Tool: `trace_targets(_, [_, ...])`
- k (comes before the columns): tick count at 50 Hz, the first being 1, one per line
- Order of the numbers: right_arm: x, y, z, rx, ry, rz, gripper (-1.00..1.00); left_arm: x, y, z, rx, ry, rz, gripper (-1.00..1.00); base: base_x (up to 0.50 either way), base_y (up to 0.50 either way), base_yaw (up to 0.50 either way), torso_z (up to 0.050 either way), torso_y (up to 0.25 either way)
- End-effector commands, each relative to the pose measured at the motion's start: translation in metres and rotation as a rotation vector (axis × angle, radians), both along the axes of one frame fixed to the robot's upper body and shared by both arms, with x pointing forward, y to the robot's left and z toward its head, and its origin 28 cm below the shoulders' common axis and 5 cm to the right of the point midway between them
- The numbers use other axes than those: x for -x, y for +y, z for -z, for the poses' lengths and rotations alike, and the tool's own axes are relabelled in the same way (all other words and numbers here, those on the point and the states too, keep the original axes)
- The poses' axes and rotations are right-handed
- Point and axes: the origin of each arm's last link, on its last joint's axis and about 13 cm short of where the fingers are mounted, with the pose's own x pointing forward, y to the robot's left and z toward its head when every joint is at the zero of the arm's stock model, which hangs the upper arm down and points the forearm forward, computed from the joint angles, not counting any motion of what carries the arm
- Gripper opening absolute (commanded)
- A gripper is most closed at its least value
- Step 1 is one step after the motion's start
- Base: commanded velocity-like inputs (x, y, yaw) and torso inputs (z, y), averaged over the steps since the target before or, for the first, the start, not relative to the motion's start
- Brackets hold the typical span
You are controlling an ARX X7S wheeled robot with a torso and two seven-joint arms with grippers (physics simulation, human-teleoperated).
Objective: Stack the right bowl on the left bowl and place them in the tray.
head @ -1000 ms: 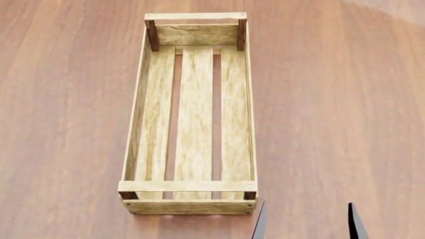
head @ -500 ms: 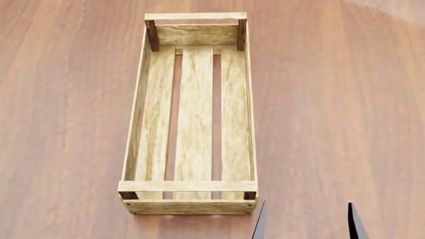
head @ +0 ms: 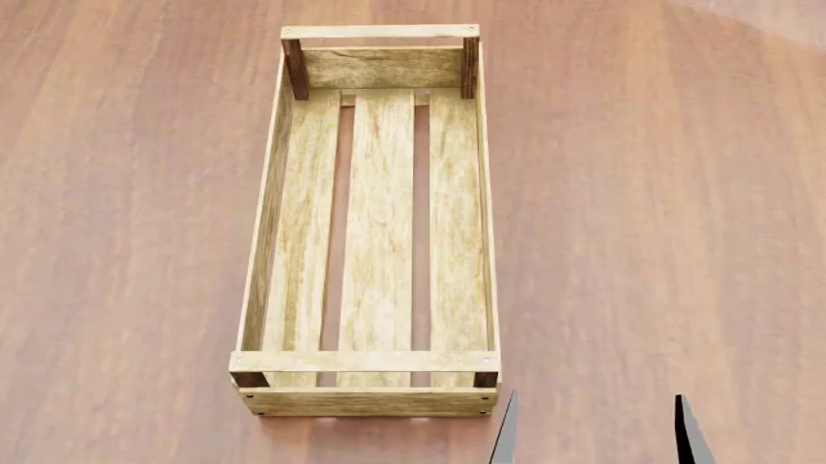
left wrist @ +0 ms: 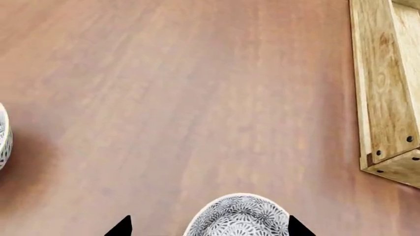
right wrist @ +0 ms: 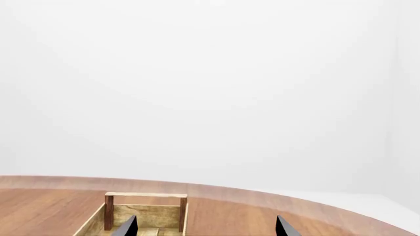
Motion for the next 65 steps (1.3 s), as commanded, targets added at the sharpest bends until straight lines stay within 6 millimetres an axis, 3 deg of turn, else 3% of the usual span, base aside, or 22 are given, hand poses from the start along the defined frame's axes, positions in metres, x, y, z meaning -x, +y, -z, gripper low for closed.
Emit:
trace_targets(1, [-0.001, 0.0, -0.001, 0.019, -0.014, 0.009, 1.0, 0.003, 0.01, 0.0, -0.004, -0.028, -0.052, 1.0, 0.0, 0.0, 0.0, 0.0, 0.0])
trace_targets(28, [0.0, -0.001, -0.002, 0.017, -0.017, 0.016, 1.0, 0.006, 0.007, 0.01, 0.107, 0.021, -0.033, 1.0, 0.0, 0.0, 0.0, 0.0, 0.0])
trace_targets(45, [0.0, -0.001, -0.002, 0.02, -0.017, 0.018, 1.0, 0.002, 0.016, 0.021, 0.127, 0.045, -0.092, 1.0, 0.0, 0.0, 0.0, 0.0, 0.0])
trace_targets(65, [-0.001, -0.001, -0.002, 0.019, -0.015, 0.018, 1.0, 0.002, 0.013, 0.027, 0.136, 0.064, -0.078, 1.0, 0.0, 0.0, 0.0, 0.0, 0.0])
